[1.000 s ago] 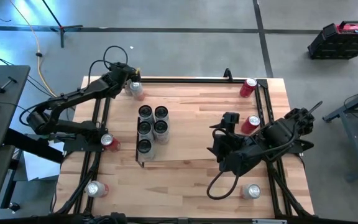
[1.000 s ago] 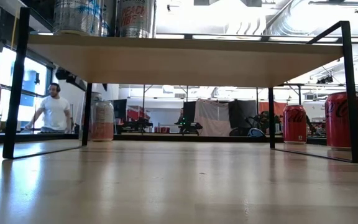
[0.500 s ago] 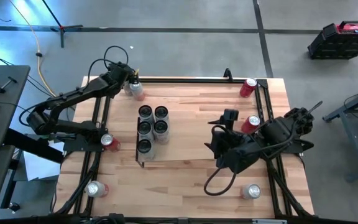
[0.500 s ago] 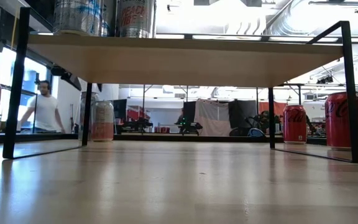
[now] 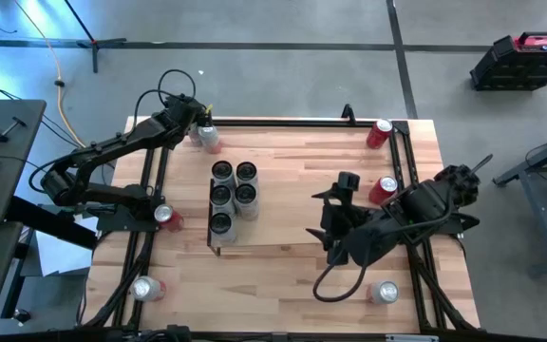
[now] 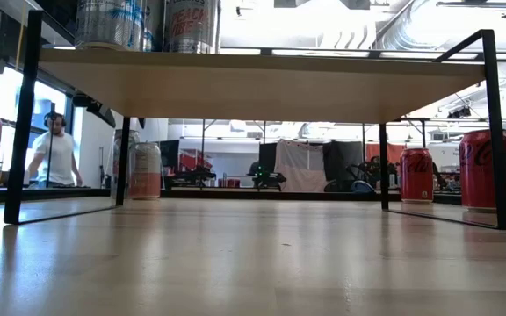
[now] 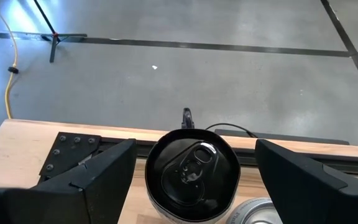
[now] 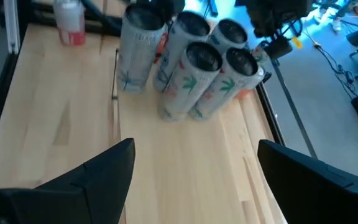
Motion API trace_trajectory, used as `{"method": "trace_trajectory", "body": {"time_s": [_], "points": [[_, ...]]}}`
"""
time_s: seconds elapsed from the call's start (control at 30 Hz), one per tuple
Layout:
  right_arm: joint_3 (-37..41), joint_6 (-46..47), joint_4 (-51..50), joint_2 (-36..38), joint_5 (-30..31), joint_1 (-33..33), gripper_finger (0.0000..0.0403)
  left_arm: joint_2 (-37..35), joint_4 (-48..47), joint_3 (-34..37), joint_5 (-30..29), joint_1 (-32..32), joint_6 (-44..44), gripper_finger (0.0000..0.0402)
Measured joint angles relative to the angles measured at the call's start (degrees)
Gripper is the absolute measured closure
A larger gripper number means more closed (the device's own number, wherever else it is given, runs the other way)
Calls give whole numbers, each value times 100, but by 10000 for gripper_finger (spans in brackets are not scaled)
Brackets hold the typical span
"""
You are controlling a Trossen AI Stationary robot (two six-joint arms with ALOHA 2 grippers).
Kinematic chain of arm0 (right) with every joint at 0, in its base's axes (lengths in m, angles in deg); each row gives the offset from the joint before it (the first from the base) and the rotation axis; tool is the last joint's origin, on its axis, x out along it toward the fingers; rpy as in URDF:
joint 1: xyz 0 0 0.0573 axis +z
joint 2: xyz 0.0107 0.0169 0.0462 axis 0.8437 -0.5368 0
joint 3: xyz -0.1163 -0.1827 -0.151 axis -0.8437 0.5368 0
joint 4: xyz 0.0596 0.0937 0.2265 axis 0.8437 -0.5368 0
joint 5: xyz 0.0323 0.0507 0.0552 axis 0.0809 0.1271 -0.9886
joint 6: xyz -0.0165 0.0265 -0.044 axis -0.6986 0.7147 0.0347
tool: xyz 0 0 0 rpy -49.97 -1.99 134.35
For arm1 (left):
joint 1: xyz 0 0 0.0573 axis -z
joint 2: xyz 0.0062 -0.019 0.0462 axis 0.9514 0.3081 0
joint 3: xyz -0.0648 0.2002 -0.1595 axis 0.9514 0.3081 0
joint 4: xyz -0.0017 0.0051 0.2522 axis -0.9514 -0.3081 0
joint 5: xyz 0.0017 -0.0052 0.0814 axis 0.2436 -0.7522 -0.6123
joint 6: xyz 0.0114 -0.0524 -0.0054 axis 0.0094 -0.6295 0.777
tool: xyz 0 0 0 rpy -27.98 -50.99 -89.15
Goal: Place canned beverage on shelf
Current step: Put the white pink soda can aligned with the other white pink soda cans on the shelf
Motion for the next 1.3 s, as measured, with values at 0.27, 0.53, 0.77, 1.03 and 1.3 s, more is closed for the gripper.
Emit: {"method": "trace_trajectory", "body": {"time_s": [0.27,0.53,0.77,1.03,1.3], "points": [[0,-33,323,0,189,-2,80,2,-101,2,249,7,209,85],[0,562,323,0,-248,-39,80,4,-33,2,81,7,222,85],[0,2045,324,0,-1170,-41,80,4,-40,2,142,7,259,85],[0,1949,455,0,-914,-186,80,7,-153,4,164,-5,633,85],[0,1998,629,0,-960,-383,80,7,-270,4,340,-246,737,85]]}}
